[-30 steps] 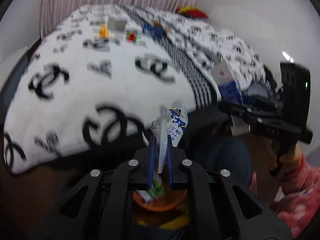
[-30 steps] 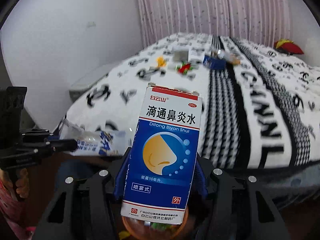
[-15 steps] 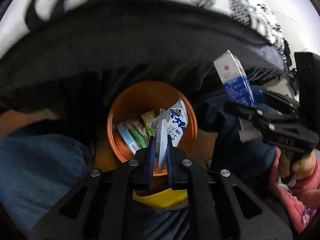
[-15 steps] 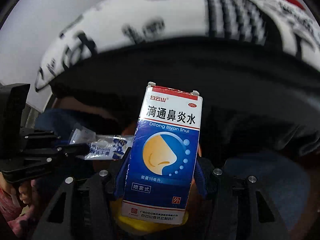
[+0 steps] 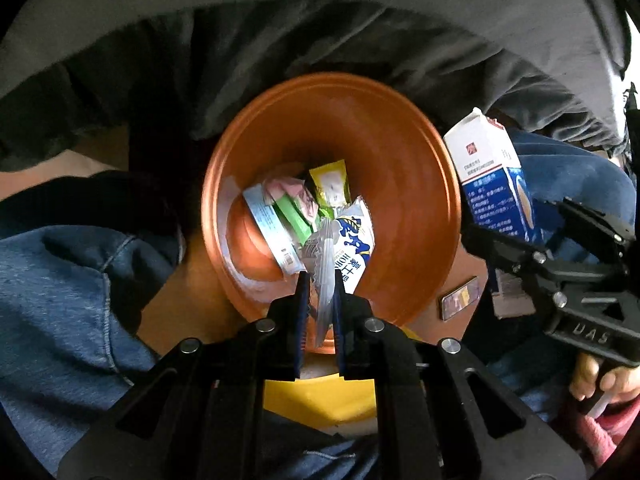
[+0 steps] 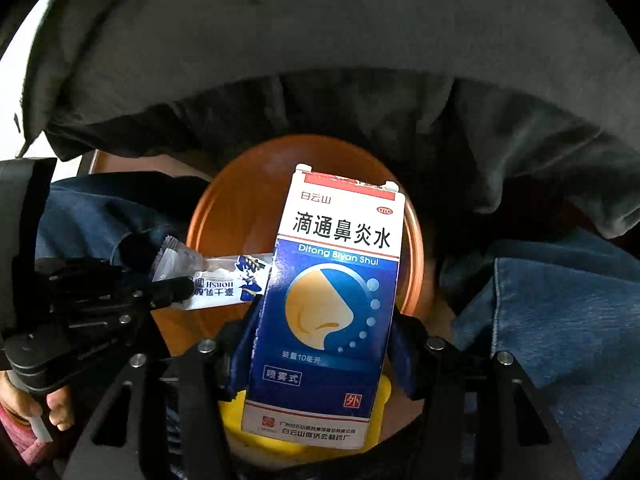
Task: Collect trash
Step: 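Open both tools to drop the box and packet into the orange bin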
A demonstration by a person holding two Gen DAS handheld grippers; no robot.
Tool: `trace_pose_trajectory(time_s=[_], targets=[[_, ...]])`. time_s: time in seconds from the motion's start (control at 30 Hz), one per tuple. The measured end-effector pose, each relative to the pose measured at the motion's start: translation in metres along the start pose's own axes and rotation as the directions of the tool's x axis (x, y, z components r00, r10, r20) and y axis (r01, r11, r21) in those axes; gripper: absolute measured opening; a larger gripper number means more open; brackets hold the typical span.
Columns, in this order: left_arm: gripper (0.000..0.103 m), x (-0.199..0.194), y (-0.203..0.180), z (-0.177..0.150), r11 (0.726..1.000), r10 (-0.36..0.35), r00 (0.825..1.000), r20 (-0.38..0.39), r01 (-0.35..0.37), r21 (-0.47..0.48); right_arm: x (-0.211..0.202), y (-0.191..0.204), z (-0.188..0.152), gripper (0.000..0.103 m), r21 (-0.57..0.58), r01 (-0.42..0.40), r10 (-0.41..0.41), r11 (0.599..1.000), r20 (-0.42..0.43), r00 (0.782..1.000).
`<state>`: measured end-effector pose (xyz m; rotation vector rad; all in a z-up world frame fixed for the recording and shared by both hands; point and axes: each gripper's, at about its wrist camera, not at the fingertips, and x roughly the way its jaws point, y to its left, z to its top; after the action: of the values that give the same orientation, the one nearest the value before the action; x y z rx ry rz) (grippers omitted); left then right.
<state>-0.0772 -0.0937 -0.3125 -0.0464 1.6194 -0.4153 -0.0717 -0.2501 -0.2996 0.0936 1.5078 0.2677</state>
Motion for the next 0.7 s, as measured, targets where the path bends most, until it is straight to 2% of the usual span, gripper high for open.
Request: trace_pose_trajectory(time_s=[0.13, 0.4, 0.47, 0.5, 0.53, 0.6, 0.7], targets=[[0.01, 0.017, 0.001, 0.006, 0.999, -0.016, 0.999, -0.041, 0.014, -0.04, 0.013, 0.004, 0.007, 0.055, 0.004, 0.014, -0.014, 1.0, -0.029, 0.999], [0.01, 0.02, 0.003, 0.011, 0.999, 0.0, 0.998, -0.055, -0.003, -0.053, 0.021, 0.005, 0.008, 0.056, 0.017, 0.011, -0.011, 1.0, -0.041, 0.999], [0.015, 0.022, 0.007, 0.013, 0.998, 0.006, 0.999, -0.053, -0.01, -0.065, 0.02, 0.0, 0.007, 0.058, 0.028, 0.005, -0.004, 1.0, -0.041, 0.999], [0.024, 0.022, 0.009, 0.013, 0.997, 0.011, 0.999, -0.052, -0.015, -0.077, 0.02, -0.002, 0.008, 0.068, 0.039, 0.0, 0.001, 0.999, -0.041, 0.999], [0.043, 0.022, 0.011, 0.013, 0.996, 0.022, 0.998, -0.051, -0.027, -0.09, 0.019, -0.005, 0.008, 0.081, 0.055, -0.005, 0.007, 0.998, -0.037, 0.999], [0.066, 0.022, 0.014, 0.014, 0.993, 0.036, 0.999, -0.038, -0.04, -0.108, 0.017, -0.008, 0.009, 0.088, 0.076, 0.006, -0.004, 0.997, -0.024, 1.0], [0.072, 0.018, 0.02, 0.016, 0.99, 0.04, 0.999, -0.022, -0.042, -0.134, 0.015, -0.014, 0.011, 0.092, 0.107, -0.006, 0.008, 0.994, -0.023, 1.0]])
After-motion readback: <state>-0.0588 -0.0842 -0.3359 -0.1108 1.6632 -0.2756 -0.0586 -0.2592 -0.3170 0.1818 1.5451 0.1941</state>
